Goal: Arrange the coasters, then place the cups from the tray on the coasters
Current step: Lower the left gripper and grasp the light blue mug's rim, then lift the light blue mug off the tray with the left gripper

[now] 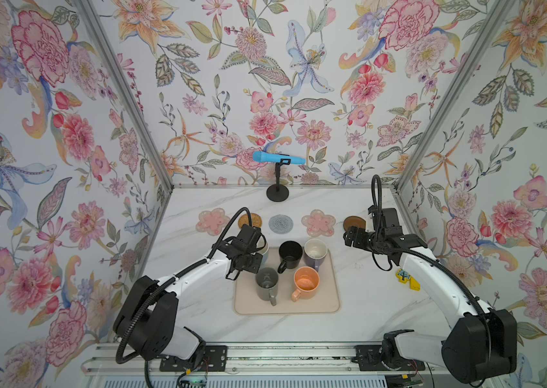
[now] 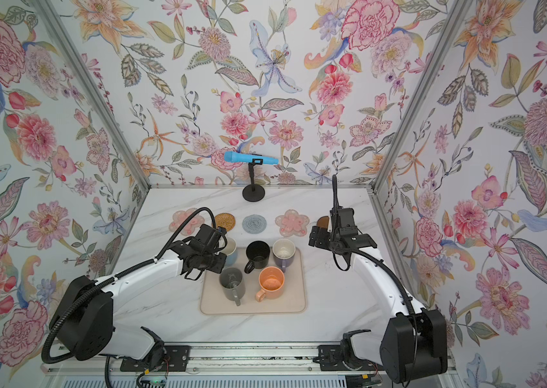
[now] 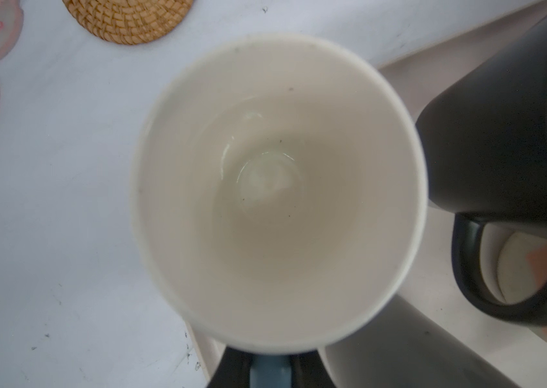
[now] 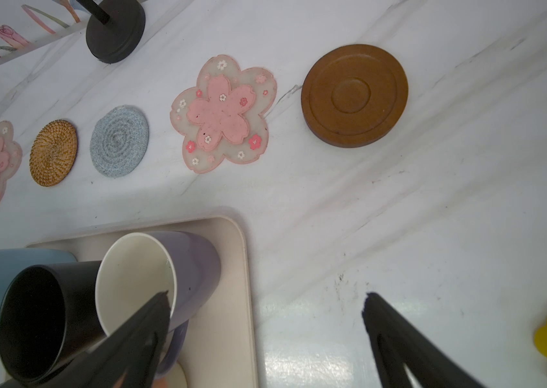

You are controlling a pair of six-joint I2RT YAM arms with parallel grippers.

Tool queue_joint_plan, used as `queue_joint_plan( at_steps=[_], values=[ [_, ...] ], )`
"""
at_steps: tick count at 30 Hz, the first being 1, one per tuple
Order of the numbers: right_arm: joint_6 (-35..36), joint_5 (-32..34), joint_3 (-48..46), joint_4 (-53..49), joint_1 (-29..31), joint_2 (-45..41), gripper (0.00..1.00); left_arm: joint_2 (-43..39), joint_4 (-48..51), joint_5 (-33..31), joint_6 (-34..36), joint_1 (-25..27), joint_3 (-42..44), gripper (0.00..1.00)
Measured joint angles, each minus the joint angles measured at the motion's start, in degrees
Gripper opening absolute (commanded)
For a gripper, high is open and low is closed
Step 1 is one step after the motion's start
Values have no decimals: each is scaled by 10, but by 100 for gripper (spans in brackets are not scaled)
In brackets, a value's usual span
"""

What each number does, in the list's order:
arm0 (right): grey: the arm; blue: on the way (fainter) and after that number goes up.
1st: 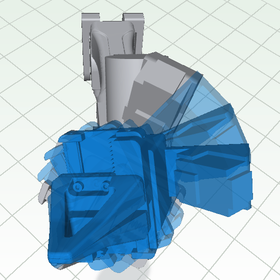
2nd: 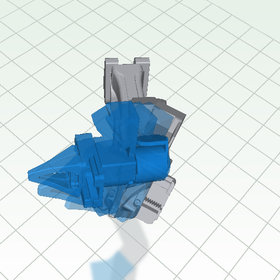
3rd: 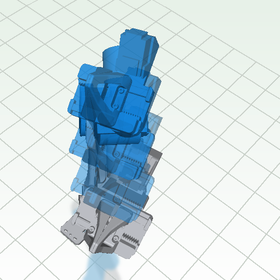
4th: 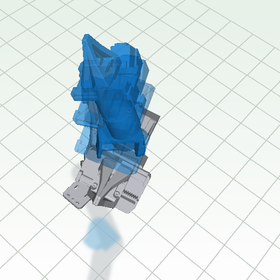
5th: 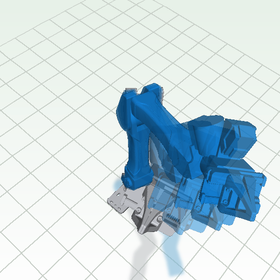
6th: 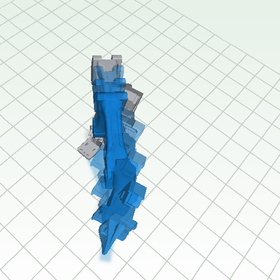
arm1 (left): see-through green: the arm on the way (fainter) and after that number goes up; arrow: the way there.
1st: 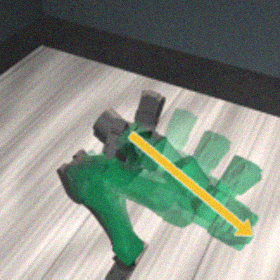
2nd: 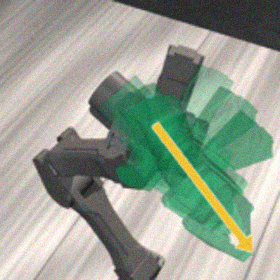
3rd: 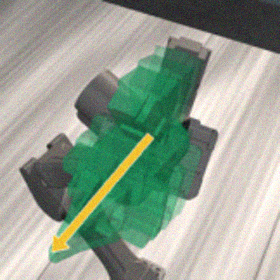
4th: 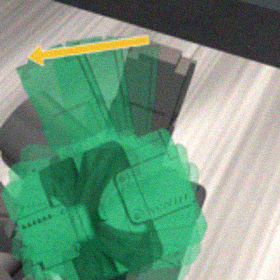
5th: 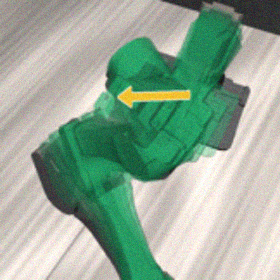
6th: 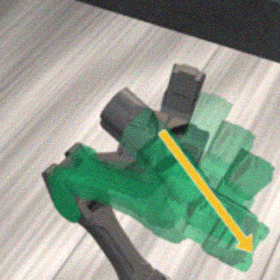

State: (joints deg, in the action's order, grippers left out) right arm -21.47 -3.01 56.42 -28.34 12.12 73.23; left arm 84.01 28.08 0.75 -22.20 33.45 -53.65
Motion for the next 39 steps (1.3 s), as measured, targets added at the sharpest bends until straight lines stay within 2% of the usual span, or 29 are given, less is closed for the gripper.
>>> queue_joint_plan(
  at_steps=[31,39],
  values=[
    [0,-7,-29,7,-10,-26,91,-1,-37,-25,-12,0,18,0],
    [0,-11,-29,7,-13,-27,91,-4,42,-42,-6,-1,-14,0]
  ],
)
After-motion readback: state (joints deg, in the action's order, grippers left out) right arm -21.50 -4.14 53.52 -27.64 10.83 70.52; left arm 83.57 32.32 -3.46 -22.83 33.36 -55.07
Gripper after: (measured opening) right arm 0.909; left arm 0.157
